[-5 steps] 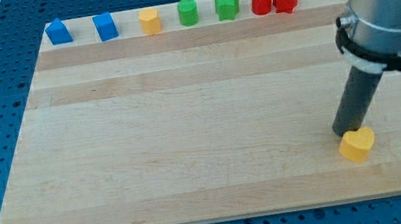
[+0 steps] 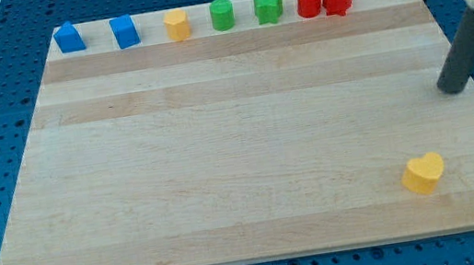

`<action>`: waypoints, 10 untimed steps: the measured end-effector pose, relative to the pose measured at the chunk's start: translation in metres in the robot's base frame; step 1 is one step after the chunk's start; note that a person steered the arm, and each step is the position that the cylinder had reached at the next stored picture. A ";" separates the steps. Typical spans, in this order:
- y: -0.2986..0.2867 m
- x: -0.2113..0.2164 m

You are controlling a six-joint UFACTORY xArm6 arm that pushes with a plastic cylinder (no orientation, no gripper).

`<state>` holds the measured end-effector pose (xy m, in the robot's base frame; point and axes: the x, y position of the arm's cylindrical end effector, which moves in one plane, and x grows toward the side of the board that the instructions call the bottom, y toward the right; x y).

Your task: Touch the top of the green star

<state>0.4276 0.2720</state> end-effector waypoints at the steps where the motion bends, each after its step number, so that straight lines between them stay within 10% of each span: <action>1: 0.017 -0.042; 10: -0.016 -0.236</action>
<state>0.1921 0.2556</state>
